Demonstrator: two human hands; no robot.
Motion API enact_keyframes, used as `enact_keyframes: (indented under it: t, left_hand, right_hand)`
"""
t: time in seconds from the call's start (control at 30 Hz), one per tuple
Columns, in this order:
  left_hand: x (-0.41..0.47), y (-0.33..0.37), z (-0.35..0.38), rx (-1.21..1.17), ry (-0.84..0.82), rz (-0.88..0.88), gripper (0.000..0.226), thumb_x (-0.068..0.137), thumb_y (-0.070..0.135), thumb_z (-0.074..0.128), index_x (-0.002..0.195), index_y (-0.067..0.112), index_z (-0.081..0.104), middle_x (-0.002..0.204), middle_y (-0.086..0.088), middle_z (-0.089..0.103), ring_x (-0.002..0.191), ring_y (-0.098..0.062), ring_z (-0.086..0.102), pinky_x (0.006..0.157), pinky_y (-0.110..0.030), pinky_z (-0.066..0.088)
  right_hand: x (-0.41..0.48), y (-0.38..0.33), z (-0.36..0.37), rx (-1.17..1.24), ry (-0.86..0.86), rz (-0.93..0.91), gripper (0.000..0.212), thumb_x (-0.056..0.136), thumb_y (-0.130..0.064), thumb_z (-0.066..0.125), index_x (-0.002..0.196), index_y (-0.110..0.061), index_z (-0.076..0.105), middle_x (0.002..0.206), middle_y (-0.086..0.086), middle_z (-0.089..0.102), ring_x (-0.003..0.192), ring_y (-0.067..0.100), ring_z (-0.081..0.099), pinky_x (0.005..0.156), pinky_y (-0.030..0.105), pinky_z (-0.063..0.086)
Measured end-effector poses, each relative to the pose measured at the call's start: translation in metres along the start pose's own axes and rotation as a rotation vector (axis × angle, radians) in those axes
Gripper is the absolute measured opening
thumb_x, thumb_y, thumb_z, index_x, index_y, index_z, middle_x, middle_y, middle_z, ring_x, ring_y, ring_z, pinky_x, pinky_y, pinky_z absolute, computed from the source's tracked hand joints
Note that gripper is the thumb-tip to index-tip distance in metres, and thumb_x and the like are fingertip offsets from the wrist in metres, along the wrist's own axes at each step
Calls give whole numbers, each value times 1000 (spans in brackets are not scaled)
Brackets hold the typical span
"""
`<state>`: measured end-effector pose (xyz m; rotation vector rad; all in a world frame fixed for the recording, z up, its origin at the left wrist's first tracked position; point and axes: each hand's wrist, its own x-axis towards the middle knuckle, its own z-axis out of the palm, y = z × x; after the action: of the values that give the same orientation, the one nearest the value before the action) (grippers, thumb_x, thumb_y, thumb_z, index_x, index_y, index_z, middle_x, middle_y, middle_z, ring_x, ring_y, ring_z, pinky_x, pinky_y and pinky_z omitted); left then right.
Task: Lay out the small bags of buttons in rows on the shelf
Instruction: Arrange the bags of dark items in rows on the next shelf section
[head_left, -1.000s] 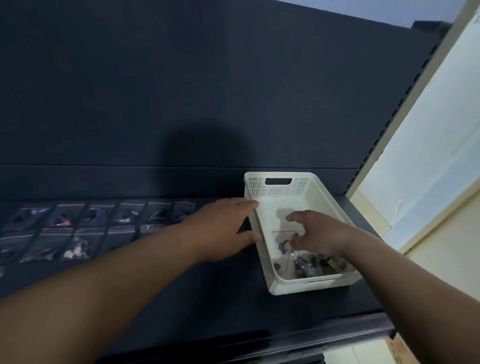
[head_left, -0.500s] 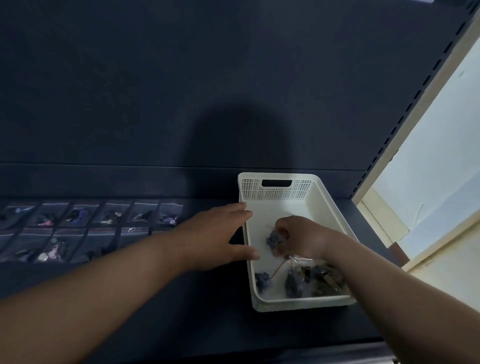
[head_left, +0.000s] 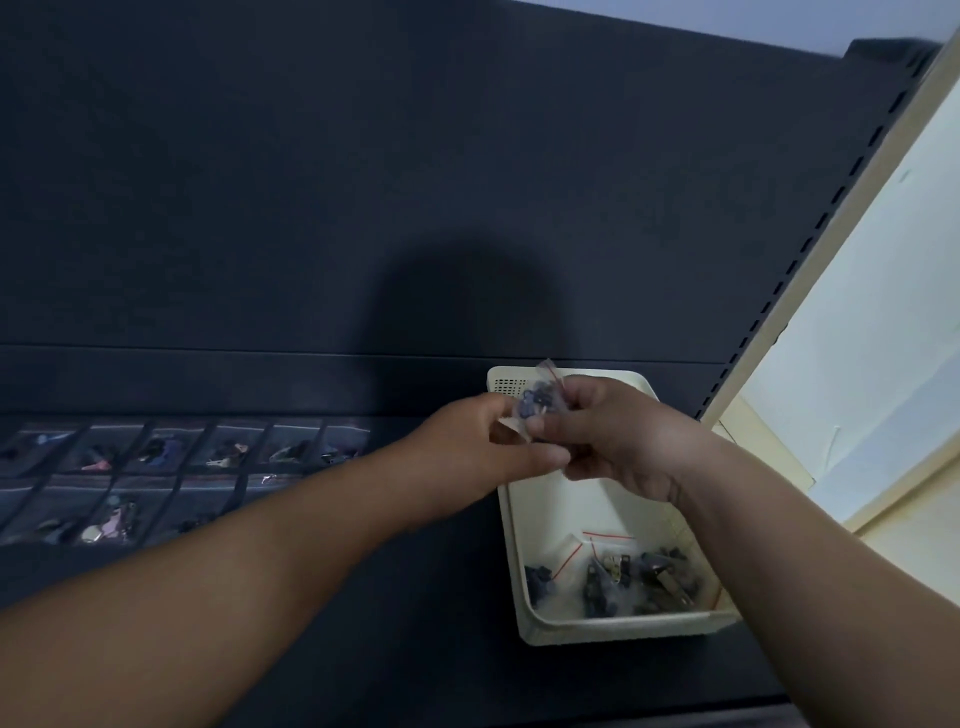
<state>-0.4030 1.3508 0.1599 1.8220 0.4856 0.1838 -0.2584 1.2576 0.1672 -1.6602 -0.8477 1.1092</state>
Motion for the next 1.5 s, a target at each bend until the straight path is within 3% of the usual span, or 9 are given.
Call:
enact_keyframes:
  t: [0.1, 0.27, 0.37, 0.5, 0.73, 1.0, 1.17, 1.33, 1.5]
  left_hand:
    - [-4, -1, -6, -141, 65, -10, 22, 78, 13, 74, 95, 17, 59, 78, -3, 67, 70, -13, 63, 66, -26, 52]
    - [-21, -14, -29, -237, 172, -38, 19, 81, -7, 64, 86, 11, 56, 70, -8, 61, 62, -18, 58, 56, -27, 49]
    - [-37, -27, -52, -268, 208, -94, 22, 83, -8, 61, 87, 14, 58, 74, -7, 64, 62, -17, 62, 56, -26, 51]
    - [-68, -44, -90, -409, 252, -245, 19, 85, -10, 56, 86, 9, 56, 75, -11, 62, 57, -14, 64, 49, -20, 51]
    - [-123, -63, -163, -564, 258, -324, 9, 85, 19, 64, 92, 15, 60, 81, -6, 65, 63, -15, 62, 54, -24, 48]
    - [-165, -98, -217, -432, 413, -305, 20, 81, -4, 64, 75, 11, 52, 53, -7, 57, 38, -8, 53, 38, -18, 41]
    - [-186, -118, -252, -430, 411, -345, 14, 82, -1, 66, 84, 7, 55, 59, -9, 59, 46, -12, 56, 44, -21, 43]
    - [-202, -138, -292, -582, 470, -410, 8, 88, 2, 55, 87, 9, 53, 76, -15, 61, 61, -19, 60, 50, -22, 45]
    - [-217, -155, -311, -551, 483, -395, 22, 84, -6, 58, 97, 11, 55, 97, -16, 66, 65, -16, 60, 52, -24, 47]
  right_hand:
    - [3, -7, 18, 5, -50, -19, 19, 85, -15, 67, 103, -15, 59, 84, 6, 62, 69, 16, 58, 55, 22, 46]
    - [8, -17, 46, 102, -79, -18, 23, 91, -28, 58, 108, -12, 55, 86, 8, 65, 73, 23, 63, 53, 21, 47]
    - [14, -21, 70, 98, 6, -42, 9, 94, -25, 54, 91, -16, 55, 78, 1, 65, 65, 12, 61, 52, 20, 43]
    - [24, -30, 112, 217, 58, -47, 20, 92, -11, 56, 75, -18, 48, 66, 2, 64, 56, 12, 61, 48, 19, 44]
    - [39, -42, 204, 146, -43, -25, 16, 92, -10, 56, 77, -17, 55, 66, 1, 59, 53, 10, 53, 49, 20, 44]
    - [48, -48, 295, 137, -119, 31, 14, 88, -3, 59, 85, -16, 54, 68, 1, 60, 56, 10, 57, 54, 22, 46]
    - [56, -45, 331, 109, 12, 78, 21, 84, 6, 61, 89, -13, 52, 63, 3, 60, 51, 11, 57, 47, 20, 45]
    - [56, -20, 358, -29, 50, 223, 17, 82, -6, 65, 82, -20, 55, 68, 3, 63, 56, 11, 56, 54, 20, 43]
    - [61, -9, 393, -95, 69, 282, 18, 84, -5, 64, 77, -18, 53, 65, 2, 60, 56, 11, 55, 50, 19, 43]
